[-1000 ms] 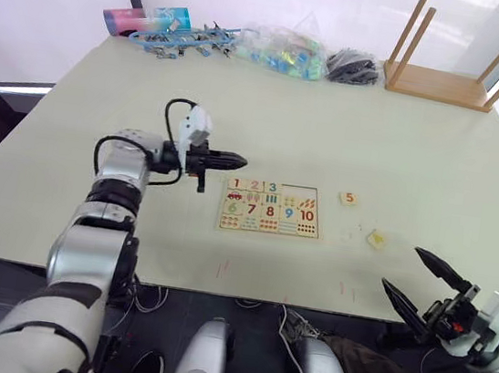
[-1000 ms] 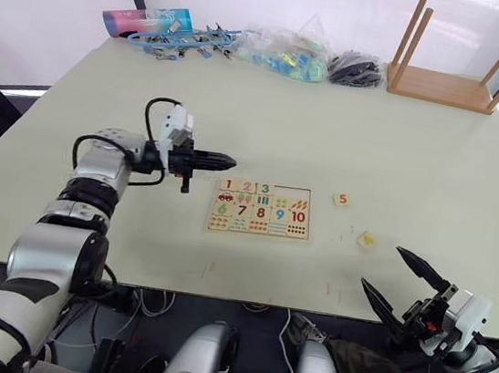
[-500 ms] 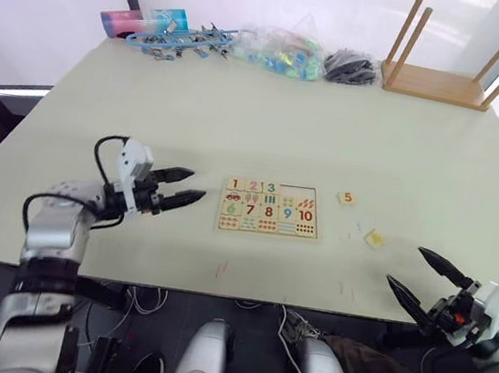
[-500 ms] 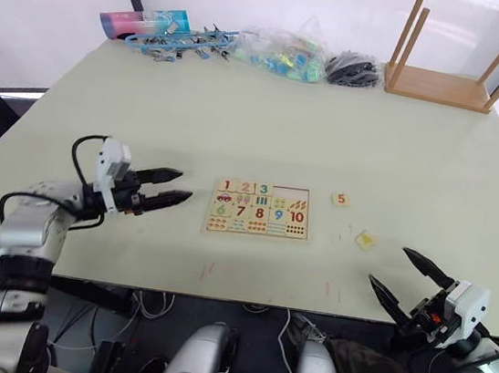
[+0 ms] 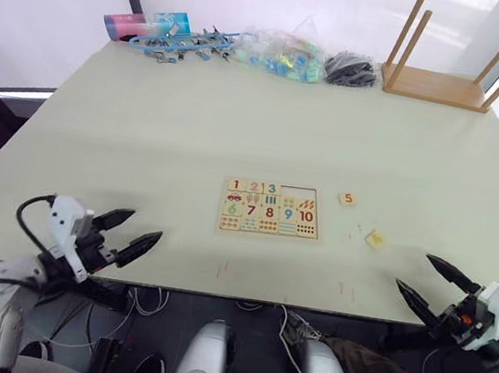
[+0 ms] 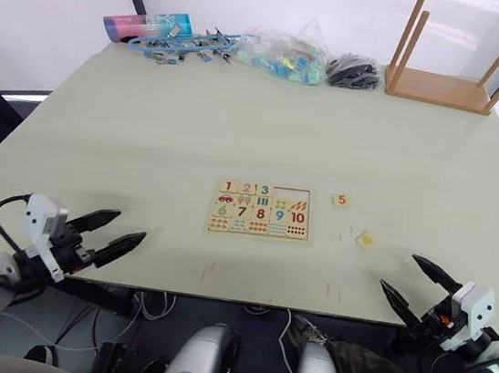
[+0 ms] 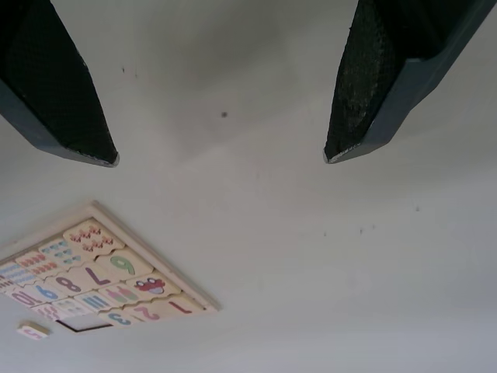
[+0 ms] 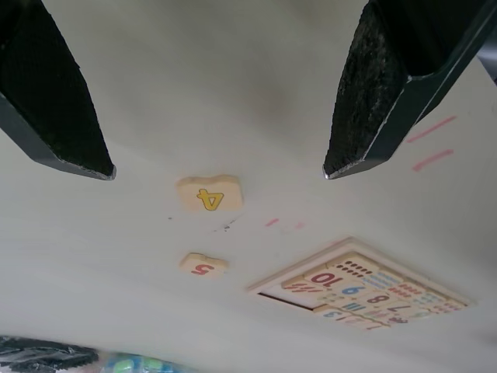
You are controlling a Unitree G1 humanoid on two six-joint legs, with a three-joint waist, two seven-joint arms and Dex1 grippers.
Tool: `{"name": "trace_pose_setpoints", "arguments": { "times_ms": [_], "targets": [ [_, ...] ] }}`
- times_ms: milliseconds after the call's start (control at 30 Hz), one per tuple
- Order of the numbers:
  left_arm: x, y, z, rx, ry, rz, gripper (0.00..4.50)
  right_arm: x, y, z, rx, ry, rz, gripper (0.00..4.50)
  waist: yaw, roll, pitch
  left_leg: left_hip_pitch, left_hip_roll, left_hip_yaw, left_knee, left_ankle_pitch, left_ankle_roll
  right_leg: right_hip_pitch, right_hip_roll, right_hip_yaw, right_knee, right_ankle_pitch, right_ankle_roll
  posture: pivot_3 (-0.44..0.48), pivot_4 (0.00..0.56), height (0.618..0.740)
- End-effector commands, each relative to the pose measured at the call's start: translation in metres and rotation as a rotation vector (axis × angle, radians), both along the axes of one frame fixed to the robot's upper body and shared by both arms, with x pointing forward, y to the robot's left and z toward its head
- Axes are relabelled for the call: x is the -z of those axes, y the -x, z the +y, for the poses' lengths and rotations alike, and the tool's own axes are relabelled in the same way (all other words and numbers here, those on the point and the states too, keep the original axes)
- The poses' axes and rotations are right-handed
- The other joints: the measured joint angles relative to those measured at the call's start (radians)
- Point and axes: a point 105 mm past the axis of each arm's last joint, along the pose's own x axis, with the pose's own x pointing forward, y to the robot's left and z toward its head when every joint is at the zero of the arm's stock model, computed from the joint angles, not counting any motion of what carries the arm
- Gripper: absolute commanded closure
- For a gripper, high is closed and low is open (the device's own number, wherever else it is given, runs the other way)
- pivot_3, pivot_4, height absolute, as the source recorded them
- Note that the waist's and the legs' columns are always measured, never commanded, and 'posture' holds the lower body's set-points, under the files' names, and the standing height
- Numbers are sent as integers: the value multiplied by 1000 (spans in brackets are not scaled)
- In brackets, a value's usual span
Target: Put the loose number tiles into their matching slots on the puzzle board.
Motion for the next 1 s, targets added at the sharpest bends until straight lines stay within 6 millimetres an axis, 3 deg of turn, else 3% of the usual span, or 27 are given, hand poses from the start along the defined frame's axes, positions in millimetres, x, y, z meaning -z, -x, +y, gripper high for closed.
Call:
{"name": "trace_pose_setpoints", "arguments": {
  "times_ms": [33, 1000],
  "targets": [
    [-16, 1, 0, -11, -8, -66, 16, -6, 1, -9, 20, 9, -16, 0, 0, 0, 0, 0, 0, 0, 0, 0, 0, 0, 0, 0, 0, 0, 0, 0, 150, 740],
    [-16, -2, 4, 27, -10, -75, 16, -1, 3, -10, 54, 8, -2, 0, -2, 1, 0, 0, 0, 2, -2, -1, -1, -2, 0, 3, -1, -1, 2, 0, 150, 740]
  ]
}}
